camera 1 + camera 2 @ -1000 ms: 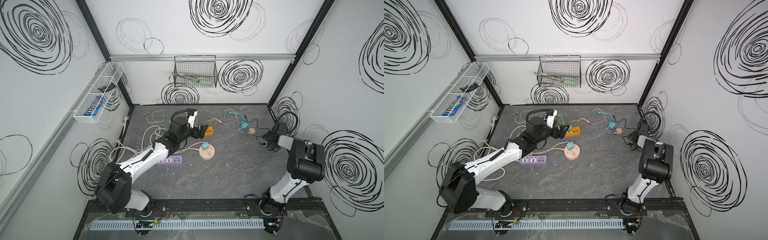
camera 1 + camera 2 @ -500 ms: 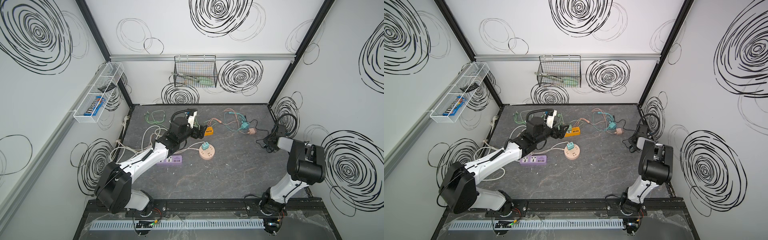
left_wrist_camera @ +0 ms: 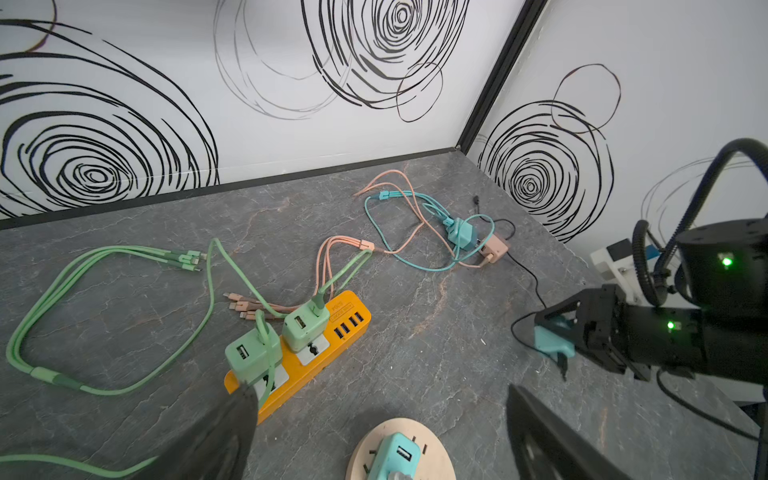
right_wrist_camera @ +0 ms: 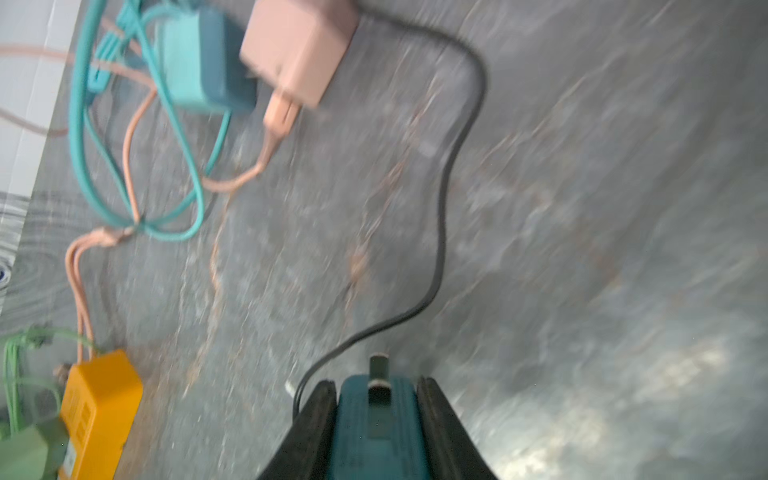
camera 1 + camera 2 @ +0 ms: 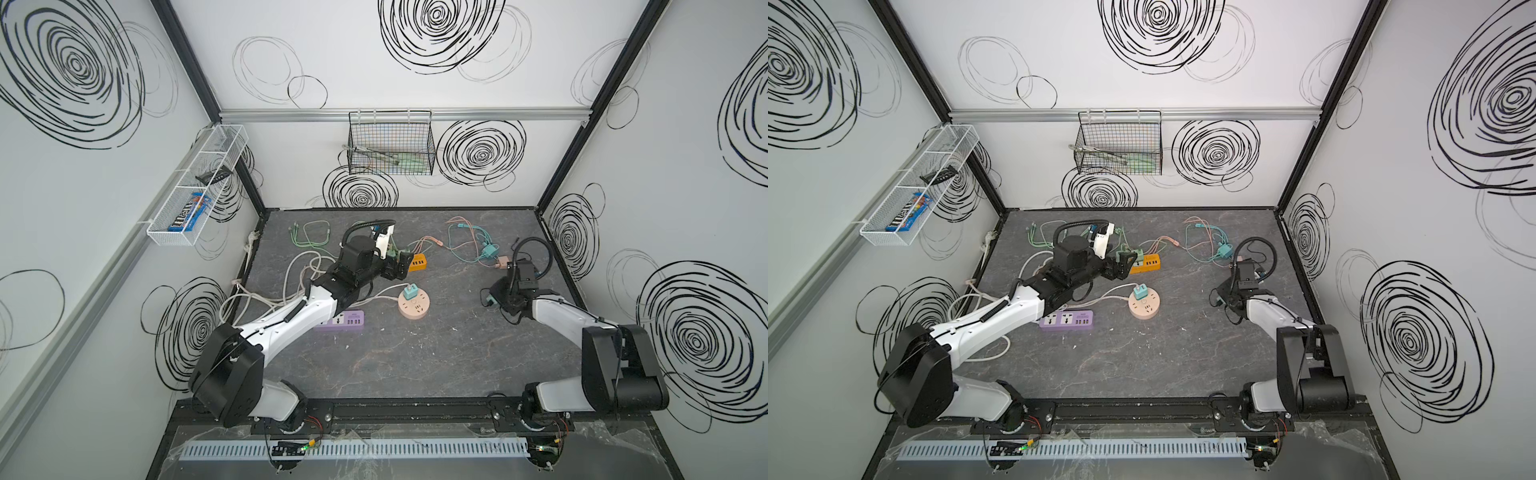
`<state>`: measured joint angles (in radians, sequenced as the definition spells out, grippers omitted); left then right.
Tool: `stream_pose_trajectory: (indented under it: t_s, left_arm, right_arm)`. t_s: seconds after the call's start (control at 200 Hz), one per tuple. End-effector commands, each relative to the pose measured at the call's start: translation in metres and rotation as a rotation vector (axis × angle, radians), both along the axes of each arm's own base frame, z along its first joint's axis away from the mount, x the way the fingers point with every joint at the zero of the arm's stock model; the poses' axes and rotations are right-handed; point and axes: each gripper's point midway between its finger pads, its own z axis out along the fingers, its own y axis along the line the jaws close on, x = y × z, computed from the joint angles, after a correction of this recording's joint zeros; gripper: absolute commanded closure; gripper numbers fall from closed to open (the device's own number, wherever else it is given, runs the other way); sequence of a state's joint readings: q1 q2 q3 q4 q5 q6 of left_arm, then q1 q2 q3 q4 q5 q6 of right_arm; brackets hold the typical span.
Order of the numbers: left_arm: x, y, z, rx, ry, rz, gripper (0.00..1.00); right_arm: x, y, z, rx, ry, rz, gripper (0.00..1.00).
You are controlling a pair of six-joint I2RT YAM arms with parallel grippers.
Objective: Insert the plug
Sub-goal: 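Carry the teal charger with black cable toward the beige socket with the right gripper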
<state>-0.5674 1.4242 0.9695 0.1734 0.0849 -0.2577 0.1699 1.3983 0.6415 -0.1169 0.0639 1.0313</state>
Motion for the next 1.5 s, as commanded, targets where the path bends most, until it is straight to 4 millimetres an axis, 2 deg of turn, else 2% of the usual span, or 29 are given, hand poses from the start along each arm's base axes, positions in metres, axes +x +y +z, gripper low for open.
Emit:
stream_pose_trajectory:
  t_s: [0.0, 0.12, 0.28, 0.49, 0.595, 0.73, 0.816, 0.916, 0.991, 1.121, 1.186, 1.266, 1.341, 1.496]
  left_arm:
    - [-0.001, 0.003, 0.013, -0.02, -0.041, 0.002, 0.04]
    - [-0.003, 0.004, 0.011, -0.01, -0.035, 0.0, 0.04]
    - [-0.005, 0.006, 0.009, -0.01, -0.028, 0.001, 0.04]
    - [-0.005, 0.006, 0.007, 0.0, -0.027, 0.001, 0.04]
    - [-0.004, 0.006, 0.005, 0.004, -0.023, 0.001, 0.04]
    - [-0.003, 0.005, 0.003, 0.003, -0.015, 0.001, 0.04]
    - [-0.003, 0.004, 0.002, 0.005, -0.012, 0.0, 0.04]
    - [-0.003, 0.005, 0.0, 0.015, -0.01, 0.004, 0.04]
    - [-0.002, 0.006, 0.0, 0.025, -0.014, 0.01, 0.04]
    - [-0.002, 0.009, 0.002, 0.035, -0.024, 0.022, 0.04]
    - [-0.001, 0.01, 0.001, 0.039, -0.025, 0.028, 0.04]
    - [-0.001, 0.011, 0.0, 0.043, -0.028, 0.034, 0.04]
    - [-0.001, 0.011, 0.0, 0.046, -0.026, 0.033, 0.04]
    - [-0.001, 0.011, -0.002, 0.054, -0.022, 0.03, 0.04]
  right_arm:
    - [-0.02, 0.034, -0.007, 0.125, 0.065, -0.072, 0.64]
    - [-0.037, 0.064, -0.013, 0.214, 0.126, -0.111, 0.63]
    - [-0.041, 0.093, -0.011, 0.26, 0.134, -0.068, 0.6]
    - [-0.038, 0.097, -0.003, 0.22, 0.115, 0.003, 0.51]
    - [-0.042, 0.094, -0.005, 0.18, 0.131, 0.045, 0.46]
    - [-0.047, 0.101, -0.012, 0.202, 0.15, 0.09, 0.4]
    - [-0.043, 0.103, -0.008, 0.191, 0.125, 0.124, 0.36]
    - [-0.024, 0.105, 0.016, 0.095, 0.005, 0.274, 0.25]
    - [-0.009, 0.115, 0.043, 0.011, -0.136, 0.497, 0.2]
    - [-0.007, 0.122, 0.065, -0.128, -0.24, 0.723, 0.14]
    - [-0.011, 0.131, 0.066, -0.163, -0.293, 0.855, 0.13]
    - [-0.023, 0.149, 0.058, -0.136, -0.328, 1.043, 0.13]
    - [-0.028, 0.152, 0.048, -0.108, -0.264, 1.075, 0.12]
    - [-0.022, 0.149, 0.034, -0.134, -0.212, 1.076, 0.11]
